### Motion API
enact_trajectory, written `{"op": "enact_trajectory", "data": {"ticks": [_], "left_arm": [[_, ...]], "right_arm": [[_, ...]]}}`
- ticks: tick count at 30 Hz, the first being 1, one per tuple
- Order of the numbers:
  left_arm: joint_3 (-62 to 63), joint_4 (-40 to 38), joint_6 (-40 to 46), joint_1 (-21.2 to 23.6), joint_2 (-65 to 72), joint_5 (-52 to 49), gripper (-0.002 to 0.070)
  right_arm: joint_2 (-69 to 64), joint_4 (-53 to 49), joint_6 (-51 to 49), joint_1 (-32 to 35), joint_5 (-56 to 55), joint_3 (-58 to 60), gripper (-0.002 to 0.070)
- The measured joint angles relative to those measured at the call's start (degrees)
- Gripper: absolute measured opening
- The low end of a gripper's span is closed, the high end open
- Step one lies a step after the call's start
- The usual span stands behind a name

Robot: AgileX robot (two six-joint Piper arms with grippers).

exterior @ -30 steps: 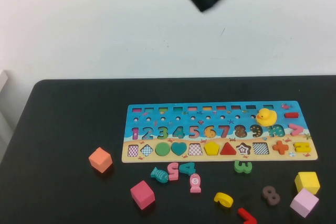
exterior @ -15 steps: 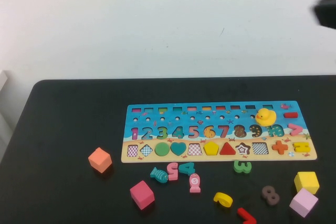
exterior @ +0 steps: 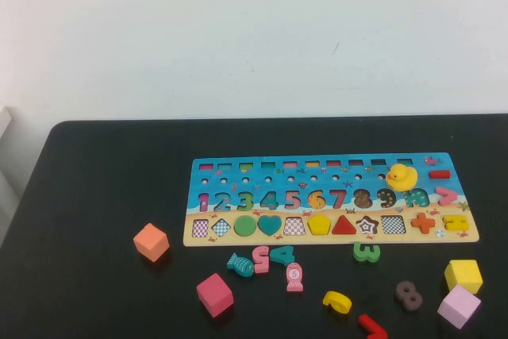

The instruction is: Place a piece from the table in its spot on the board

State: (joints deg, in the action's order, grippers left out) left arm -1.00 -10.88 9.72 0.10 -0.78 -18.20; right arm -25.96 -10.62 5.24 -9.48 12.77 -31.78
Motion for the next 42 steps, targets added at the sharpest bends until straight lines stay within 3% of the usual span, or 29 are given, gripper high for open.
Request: {"op": "enact_trajectory", "data": {"ticks": [5, 9, 18, 22, 28, 42], "left_arm": [[0.00, 0.00, 0.00, 0.00, 0.00, 0.00, -0.0003], [0.00, 0.00, 0.00, 0.00, 0.00, 0.00, -0.0003], [0.00, 0.00, 0.00, 0.00, 0.00, 0.00, -0.0003], [0.00, 0.00, 0.00, 0.00, 0.00, 0.00, -0.0003], [0.00, 0.00, 0.00, 0.00, 0.00, 0.00, -0.0003], [0.00, 0.00, 0.00, 0.00, 0.00, 0.00, -0.0003]], "right_arm": [[11.66, 5.27, 0.00, 9.24, -0.21, 11.10, 0.0019], [19.20, 7.50, 0.00, 12.48, -0.21, 17.09, 0.0019], [26.19, 8.36, -0.27, 12.64, -1.51, 28.44, 0.0019], [26.47, 5.94, -7.26, 12.64, -1.84, 33.21, 0.0019], [26.60, 3.69, -13.18, 11.34, 1.62, 33.54, 0.0019], [26.60, 4.06, -15.02, 10.62, 6.65, 33.32, 0.0019]]}}
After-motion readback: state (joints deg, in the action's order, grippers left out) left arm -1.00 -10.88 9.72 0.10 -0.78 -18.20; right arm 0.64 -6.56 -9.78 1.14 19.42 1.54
